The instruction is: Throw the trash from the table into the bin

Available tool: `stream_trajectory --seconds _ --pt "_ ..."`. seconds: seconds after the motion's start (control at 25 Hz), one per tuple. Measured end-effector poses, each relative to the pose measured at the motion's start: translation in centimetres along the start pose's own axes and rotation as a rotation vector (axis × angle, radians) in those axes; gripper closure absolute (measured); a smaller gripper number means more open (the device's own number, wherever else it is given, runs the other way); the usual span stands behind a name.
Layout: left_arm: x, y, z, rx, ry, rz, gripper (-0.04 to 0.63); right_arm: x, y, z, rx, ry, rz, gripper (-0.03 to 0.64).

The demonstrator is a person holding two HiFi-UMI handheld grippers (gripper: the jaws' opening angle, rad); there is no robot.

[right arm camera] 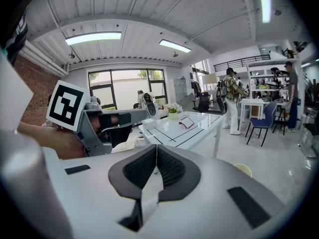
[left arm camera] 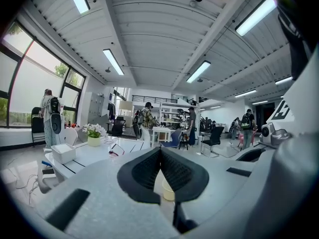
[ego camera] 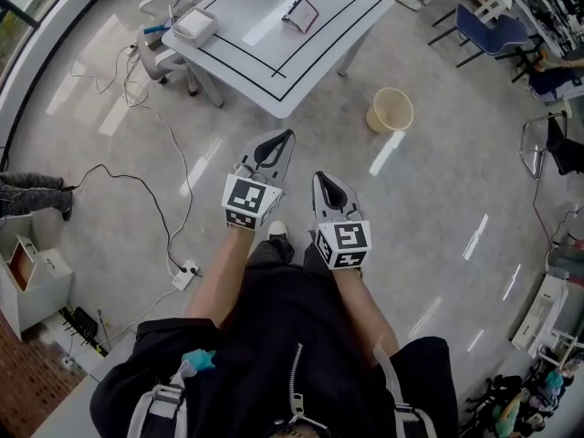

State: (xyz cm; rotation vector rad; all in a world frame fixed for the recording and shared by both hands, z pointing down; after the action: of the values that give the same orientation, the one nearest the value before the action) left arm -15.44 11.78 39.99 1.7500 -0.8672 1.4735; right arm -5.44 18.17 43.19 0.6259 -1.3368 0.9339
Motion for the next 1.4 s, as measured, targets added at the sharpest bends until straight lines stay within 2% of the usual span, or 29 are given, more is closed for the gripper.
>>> stream_trajectory --seconds 0.4,0.76,1.08,1.28,1.4 --pt "-0.2 2.6 1.3 -0.019 -0.013 0.006 0.589 -0.9 -0.5 3.3 -0.018 -0.012 -0.016 0.606" --pt "0.4 2.1 3.5 -0.002 0.008 0.012 0.589 -1.4 -2.9 4.1 0.008 -0.028 0.007 0.606" --pt "1.9 1.9 8.7 -0.006 0.012 -0.003 0.589 -2.4 -8.2 6.3 0.027 -0.05 0.021 0.606" --pt "2.2 2.2 14.3 -0.027 0.011 0.015 0.589 -3.7 -13.3 9.5 -0.009 -0.054 0.026 0.606" --pt "2.1 3.2 17.4 -0.068 0.017 0.021 0.589 -4.9 -15.8 12.0 -0.054 -0.049 0.027 0.606"
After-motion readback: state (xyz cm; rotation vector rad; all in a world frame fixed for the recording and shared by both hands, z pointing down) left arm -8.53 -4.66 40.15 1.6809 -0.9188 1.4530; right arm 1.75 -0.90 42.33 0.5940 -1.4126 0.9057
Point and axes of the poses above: the fingertips, and each gripper's own axes: z forward along the fingers, y to its left, x out of its underside, the point moved 3 cm from there along -z, backward along the fingers, and after that the axes turned 14 degrees about -y, right-handed, at the moved point
